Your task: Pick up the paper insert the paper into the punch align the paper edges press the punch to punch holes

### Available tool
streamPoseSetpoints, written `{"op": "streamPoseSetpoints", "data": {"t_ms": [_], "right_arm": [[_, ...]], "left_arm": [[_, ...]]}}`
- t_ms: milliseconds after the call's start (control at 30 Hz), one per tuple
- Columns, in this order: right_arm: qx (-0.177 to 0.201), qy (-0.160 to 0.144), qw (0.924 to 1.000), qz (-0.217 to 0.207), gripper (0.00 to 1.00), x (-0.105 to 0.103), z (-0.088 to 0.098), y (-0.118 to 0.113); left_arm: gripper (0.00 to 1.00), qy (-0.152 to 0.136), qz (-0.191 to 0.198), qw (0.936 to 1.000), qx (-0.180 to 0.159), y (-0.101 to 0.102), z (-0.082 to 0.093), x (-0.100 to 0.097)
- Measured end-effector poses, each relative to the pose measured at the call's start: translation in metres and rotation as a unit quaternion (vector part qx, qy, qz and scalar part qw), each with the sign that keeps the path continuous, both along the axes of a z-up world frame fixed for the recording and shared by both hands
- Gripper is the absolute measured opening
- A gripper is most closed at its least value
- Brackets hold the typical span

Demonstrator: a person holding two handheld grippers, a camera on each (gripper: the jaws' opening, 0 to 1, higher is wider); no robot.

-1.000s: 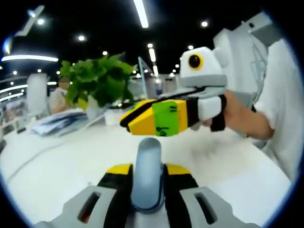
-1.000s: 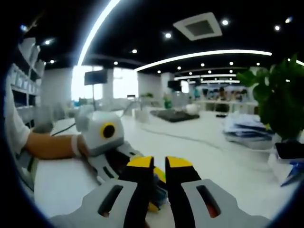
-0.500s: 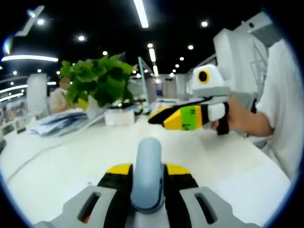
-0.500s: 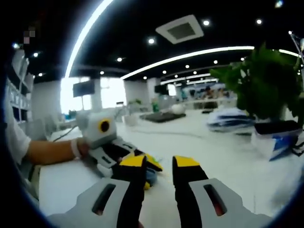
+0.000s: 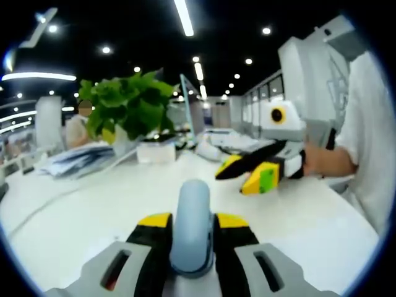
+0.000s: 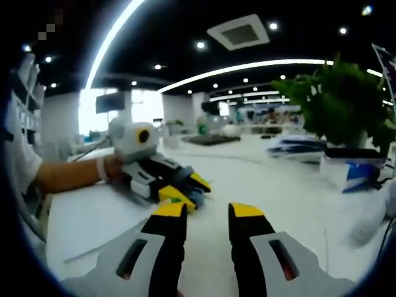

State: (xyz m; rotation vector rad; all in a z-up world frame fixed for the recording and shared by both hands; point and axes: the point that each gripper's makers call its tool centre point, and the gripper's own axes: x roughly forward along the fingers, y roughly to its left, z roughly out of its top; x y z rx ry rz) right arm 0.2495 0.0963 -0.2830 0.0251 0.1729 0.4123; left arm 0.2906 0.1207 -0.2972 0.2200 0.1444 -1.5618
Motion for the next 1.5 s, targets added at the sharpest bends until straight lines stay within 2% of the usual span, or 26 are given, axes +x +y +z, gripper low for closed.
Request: {"op": "streamPoseSetpoints", "data": {"t_ms": [100,233,400,533,567,633,733,900,1000,1067,1100,1333,1500], "right_arm": [[-0.009,0.0,1.0,-0.001,0.3,0.0,-0.001,0.0],[-0.02,0.002,0.9998,0.0,0.31,0.0,-0.003,0.001],[-0.029,0.001,0.9996,-0.001,0.32,0.0,-0.004,0.002],[-0.025,0.0,0.9997,-0.009,0.35,0.001,-0.003,0.0],[-0.022,-0.002,0.9997,-0.011,0.36,0.0,-0.001,-0.001],[-0.018,-0.007,0.9997,-0.014,0.36,-0.001,0.002,-0.002],[-0.01,-0.012,0.9998,-0.016,0.37,-0.001,0.005,-0.002],[0.002,-0.007,0.9998,-0.019,0.38,-0.001,0.005,-0.003],[-0.005,-0.004,0.9998,-0.021,0.38,-0.001,0.003,-0.004],[-0.006,-0.005,0.9997,-0.024,0.4,-0.001,0.004,-0.005],[-0.007,-0.007,0.9997,-0.023,0.41,-0.001,0.004,-0.005],[-0.016,-0.003,0.9997,-0.02,0.44,-0.001,0.002,-0.004],[-0.014,-0.002,0.9997,-0.02,0.45,0.0,0.002,-0.005]], "left_arm": [[0.31,-0.001,-0.003,1.0,-0.003,0.0,0.001,0.0],[0.43,0.007,-0.009,0.9996,-0.025,0.001,0.011,-0.001],[0.46,0.011,-0.004,0.9994,-0.031,0.002,0.014,0.002],[0.5,0.02,-0.006,0.9987,-0.046,0.003,0.023,0.002],[0.52,0.019,-0.006,0.9987,-0.047,0.002,0.025,0.001],[0.52,-0.011,-0.007,0.9989,-0.045,0.001,0.028,0.001],[0.53,-0.017,-0.007,0.999,-0.041,0.002,0.032,-0.002],[0.57,-0.023,0.001,0.9978,-0.062,0.015,0.057,-0.003],[0.6,-0.025,0.013,0.9964,-0.08,0.034,0.07,-0.004],[0.63,-0.022,0.027,0.9958,-0.085,0.055,0.072,-0.008],[0.63,-0.022,0.029,0.9957,-0.085,0.058,0.072,-0.008],[0.71,-0.02,0.081,0.9952,-0.051,0.129,0.05,-0.016],[0.7,-0.011,0.106,0.9938,-0.031,0.161,0.03,-0.014]]}}
